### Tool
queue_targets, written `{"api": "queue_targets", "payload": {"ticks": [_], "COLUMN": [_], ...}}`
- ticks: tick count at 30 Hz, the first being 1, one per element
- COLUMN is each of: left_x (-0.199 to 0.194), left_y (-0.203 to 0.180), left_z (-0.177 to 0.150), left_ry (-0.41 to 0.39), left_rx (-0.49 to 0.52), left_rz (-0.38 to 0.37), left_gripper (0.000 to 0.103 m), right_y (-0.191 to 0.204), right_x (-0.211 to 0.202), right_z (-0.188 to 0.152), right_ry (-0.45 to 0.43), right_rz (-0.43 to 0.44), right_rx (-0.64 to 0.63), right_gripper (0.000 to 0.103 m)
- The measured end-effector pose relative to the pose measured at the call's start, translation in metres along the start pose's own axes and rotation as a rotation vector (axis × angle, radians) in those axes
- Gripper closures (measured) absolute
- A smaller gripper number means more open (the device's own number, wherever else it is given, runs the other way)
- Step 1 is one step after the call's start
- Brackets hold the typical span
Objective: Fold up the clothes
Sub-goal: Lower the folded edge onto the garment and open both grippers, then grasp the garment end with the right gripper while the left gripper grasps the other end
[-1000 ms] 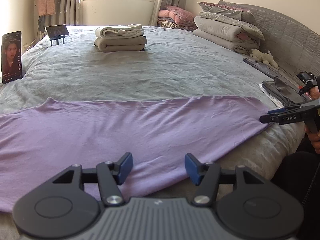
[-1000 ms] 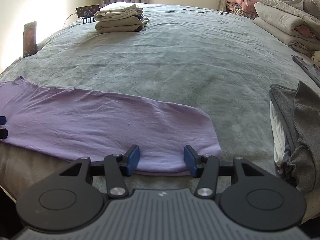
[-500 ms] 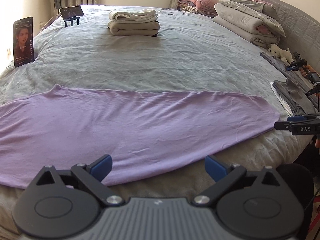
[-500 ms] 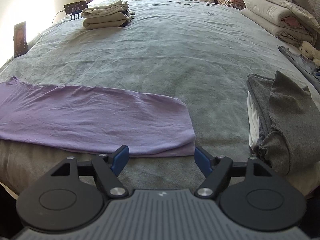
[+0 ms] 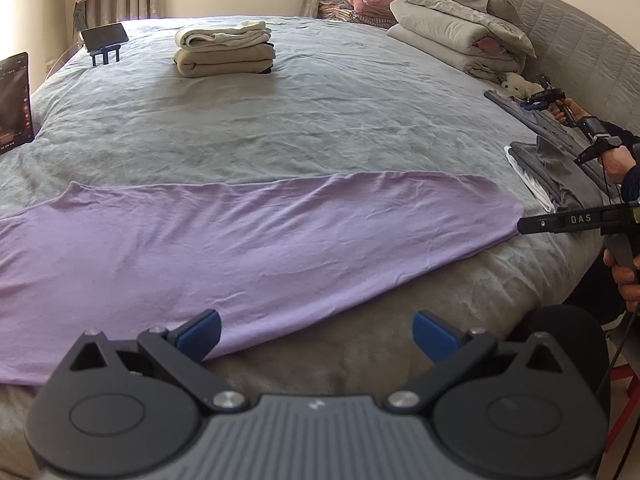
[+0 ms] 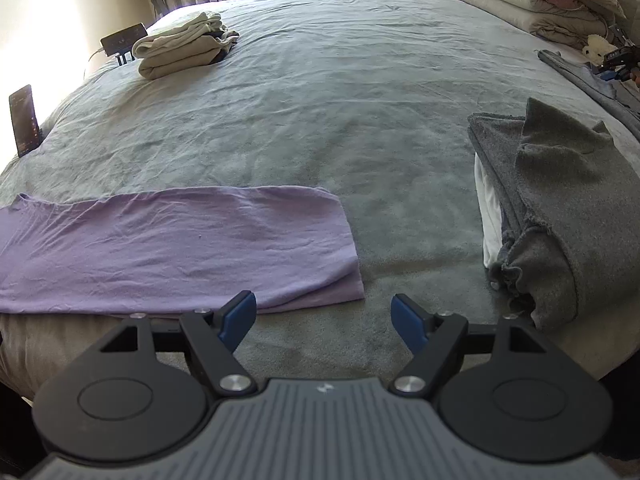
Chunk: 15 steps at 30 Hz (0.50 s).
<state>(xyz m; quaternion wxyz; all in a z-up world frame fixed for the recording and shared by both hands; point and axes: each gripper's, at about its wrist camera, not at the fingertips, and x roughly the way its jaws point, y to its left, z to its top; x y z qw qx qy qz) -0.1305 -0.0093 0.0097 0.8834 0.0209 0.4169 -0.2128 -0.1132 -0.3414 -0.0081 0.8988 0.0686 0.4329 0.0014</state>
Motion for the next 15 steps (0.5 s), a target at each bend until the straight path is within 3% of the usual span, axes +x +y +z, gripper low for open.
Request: {"api": "queue_targets", "payload": {"ticks": [4,10,12,15], "left_x": [-0.001,-0.003,-0.003,-0.002], "left_y": [0.004,0.016,0.020,0.026], "left_z": [-0.001,-0.002,-0.002,0.000], "left_ry": [-0.003,-0.023,-0.029,-0.037], "left_rx": [-0.010,-0.054,-0.068,-0.089], "left_rz": [-0.004,-0.005,-0.011,-0.020], "left_gripper": [0.001,0.001,0.001,0.001], "right_y": [-0.005,-0.003,0.002,0.010], "right_x": [0.007,0.020,0.023,0.024], "right_z": [0.003,0.000,-0.002,-0.004], "right_ry": [0.005,-0.016,-0.032,-0.059], "right_rz": [0.038,0.001,-0.028,-0.048], "right_rx": [0.073,0.109,0.096,0.074], "right_gripper": [0.025,0.026,0.029,0.046]}}
